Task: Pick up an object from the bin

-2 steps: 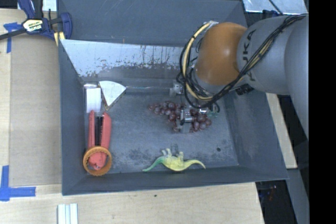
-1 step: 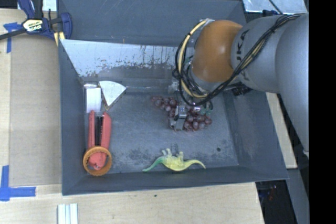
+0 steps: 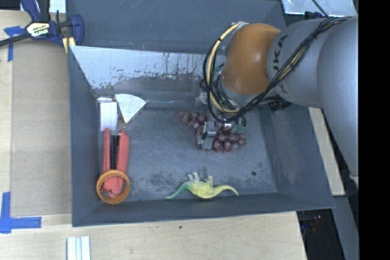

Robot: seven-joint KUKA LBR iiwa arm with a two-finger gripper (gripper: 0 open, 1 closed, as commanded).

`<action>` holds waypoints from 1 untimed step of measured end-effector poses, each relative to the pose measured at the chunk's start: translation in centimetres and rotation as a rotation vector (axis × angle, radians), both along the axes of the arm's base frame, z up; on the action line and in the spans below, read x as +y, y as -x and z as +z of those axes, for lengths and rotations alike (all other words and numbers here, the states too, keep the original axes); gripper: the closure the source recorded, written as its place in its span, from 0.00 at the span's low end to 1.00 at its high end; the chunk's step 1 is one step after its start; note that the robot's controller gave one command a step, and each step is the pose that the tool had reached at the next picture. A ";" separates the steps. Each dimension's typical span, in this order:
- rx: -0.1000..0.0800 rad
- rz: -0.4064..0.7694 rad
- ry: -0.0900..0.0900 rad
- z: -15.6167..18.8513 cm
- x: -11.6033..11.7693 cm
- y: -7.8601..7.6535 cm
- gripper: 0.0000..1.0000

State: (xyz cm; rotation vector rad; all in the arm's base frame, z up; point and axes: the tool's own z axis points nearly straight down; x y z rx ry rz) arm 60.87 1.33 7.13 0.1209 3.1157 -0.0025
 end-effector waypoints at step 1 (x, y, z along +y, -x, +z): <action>0.014 0.004 -0.004 0.1 -0.6 -1.8 0.00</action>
Offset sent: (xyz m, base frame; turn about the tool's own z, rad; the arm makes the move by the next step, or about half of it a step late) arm 0.0122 -0.0212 -0.0013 0.0872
